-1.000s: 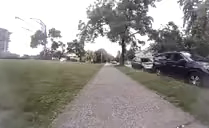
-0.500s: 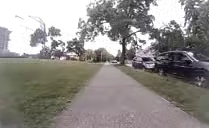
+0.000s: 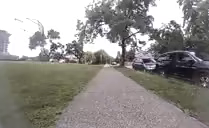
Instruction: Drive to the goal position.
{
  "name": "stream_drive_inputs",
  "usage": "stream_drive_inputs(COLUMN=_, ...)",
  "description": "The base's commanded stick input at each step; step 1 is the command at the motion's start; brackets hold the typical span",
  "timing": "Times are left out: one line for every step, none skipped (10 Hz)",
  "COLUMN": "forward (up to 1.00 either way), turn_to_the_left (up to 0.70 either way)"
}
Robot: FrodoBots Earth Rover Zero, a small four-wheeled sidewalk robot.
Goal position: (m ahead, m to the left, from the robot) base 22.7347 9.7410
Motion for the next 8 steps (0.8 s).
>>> stream_drive_inputs(forward=0.7, turn_to_the_left=0.0)
stream_drive_inputs(forward=0.7, turn_to_the_left=0.0)
stream_drive_inputs(forward=0.7, turn_to_the_left=0.0)
stream_drive_inputs(forward=0.7, turn_to_the_left=0.0)
stream_drive_inputs(forward=0.7, turn_to_the_left=0.0)
stream_drive_inputs(forward=0.7, turn_to_the_left=0.0)
stream_drive_inputs(forward=0.7, turn_to_the_left=0.0)
stream_drive_inputs(forward=0.7, turn_to_the_left=0.0)
